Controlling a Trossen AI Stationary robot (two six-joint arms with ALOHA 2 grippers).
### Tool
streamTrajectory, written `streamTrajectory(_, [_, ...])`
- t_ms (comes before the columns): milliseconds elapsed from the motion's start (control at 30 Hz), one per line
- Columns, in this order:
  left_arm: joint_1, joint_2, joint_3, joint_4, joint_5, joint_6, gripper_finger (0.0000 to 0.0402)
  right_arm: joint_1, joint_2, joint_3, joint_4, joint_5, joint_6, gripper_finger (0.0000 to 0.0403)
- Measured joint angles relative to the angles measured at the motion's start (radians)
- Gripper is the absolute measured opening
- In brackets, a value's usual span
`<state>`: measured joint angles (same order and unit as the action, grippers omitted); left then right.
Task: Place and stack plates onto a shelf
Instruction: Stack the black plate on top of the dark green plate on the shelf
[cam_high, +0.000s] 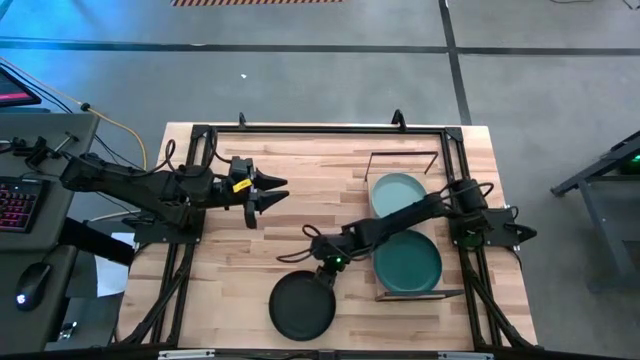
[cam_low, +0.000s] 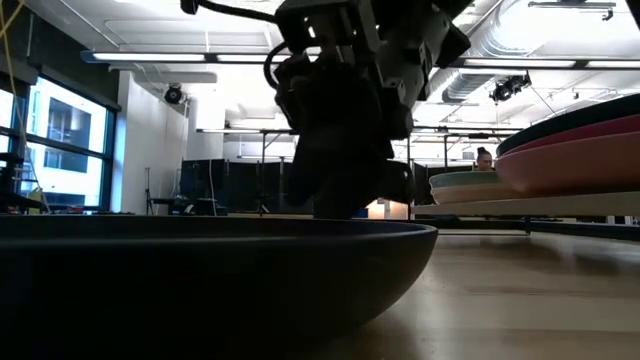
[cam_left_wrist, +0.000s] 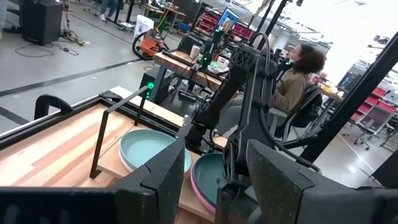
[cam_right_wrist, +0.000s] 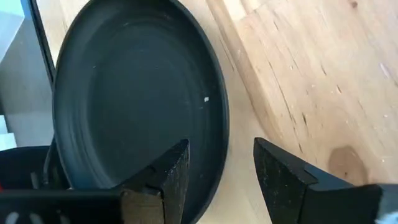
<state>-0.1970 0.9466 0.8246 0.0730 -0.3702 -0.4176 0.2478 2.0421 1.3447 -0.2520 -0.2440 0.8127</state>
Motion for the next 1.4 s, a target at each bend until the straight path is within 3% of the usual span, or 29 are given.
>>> streamTrajectory(700, [0.000,0.000,0.000,0.000,0.000,-0.025,0.0163,0.051,0.061,0.005,0.025,0.034,-0.005,0.0157])
streamTrajectory(800, [0.000,0.000,0.000,0.000,0.000,-0.025,0.0163,0.050,0.061,0.005,0.001,0.042,0.004,0.0127])
streamTrajectory(967, [0.000,0.000,0.000,-0.001,0.000,-0.025,0.0163,0.050,0.057,0.004,-0.024,0.045,0.000,0.0016])
streamTrajectory(1400, [0.000,0.000,0.000,-0.001,0.000,-0.024,0.0163,-0.053,-0.093,0.000,-0.115,0.042,-0.140,0.0001])
